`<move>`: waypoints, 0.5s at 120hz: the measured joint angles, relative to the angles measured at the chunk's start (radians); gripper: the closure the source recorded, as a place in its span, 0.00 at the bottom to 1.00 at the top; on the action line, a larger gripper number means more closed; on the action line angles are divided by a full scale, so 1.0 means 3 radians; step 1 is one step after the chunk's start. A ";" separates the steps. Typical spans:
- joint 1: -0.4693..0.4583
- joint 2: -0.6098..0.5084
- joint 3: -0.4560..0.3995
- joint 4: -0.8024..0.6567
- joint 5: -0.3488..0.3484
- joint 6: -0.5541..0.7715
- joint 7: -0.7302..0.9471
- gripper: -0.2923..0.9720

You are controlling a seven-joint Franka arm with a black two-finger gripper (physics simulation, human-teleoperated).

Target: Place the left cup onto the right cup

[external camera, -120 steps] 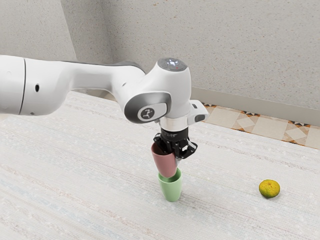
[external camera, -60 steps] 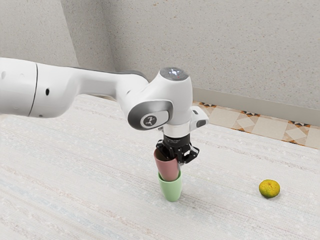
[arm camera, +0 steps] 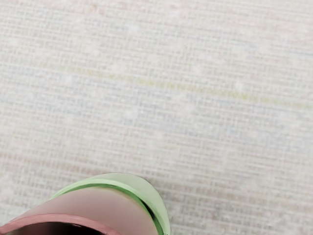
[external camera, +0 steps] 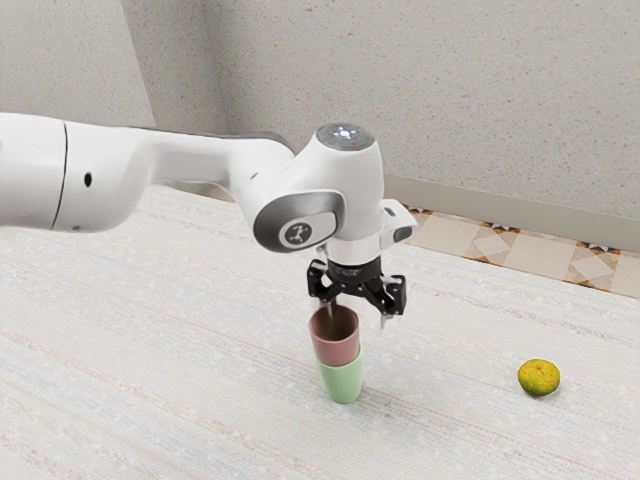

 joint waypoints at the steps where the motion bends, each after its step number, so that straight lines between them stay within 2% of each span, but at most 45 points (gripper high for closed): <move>1: 0.0000 -0.0016 0.0000 0.0001 0.0000 -0.0001 -0.0001 0.30; 17: 0.0008 -0.0324 0.0016 0.0005 -0.0027 -0.0093 -0.0001 0.27; 24: -0.0001 -0.0483 0.0116 0.0006 -0.0098 -0.0172 0.0021 0.26; 39: -0.0006 -0.0696 0.0631 0.0082 -0.0351 -0.0358 0.0176 0.25; 60: -0.0034 -0.0895 0.1607 0.0259 -0.0652 -0.0706 0.0569 0.24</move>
